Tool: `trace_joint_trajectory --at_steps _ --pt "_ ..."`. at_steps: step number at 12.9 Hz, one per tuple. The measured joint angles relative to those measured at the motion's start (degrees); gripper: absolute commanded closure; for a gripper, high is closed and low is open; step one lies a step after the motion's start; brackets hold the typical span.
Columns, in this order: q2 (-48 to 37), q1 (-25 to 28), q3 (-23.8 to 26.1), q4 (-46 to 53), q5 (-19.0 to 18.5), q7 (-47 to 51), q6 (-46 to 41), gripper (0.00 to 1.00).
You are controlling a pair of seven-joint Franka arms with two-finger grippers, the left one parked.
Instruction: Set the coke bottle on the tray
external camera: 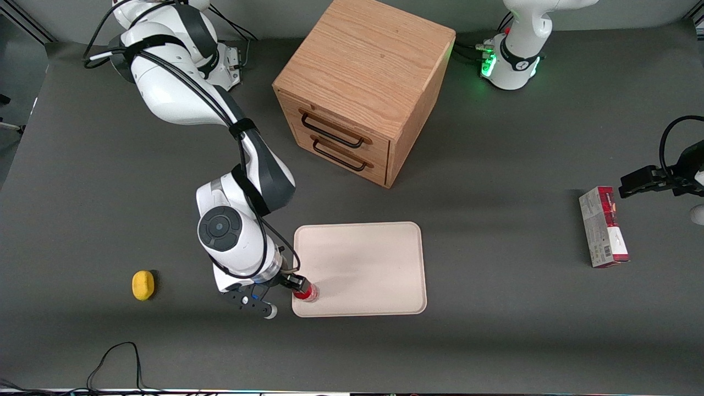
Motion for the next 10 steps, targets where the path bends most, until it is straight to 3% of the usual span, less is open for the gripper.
trace_joint_trajectory --at_steps 3,7,10 --pt "-0.2 0.0 0.0 0.7 -0.6 0.0 -0.9 0.00" --pt "-5.2 -0.4 -0.2 0.1 -0.7 -2.9 -11.3 0.00" --pt "-17.6 -3.6 -0.4 -12.3 1.2 -11.7 -14.0 0.00"
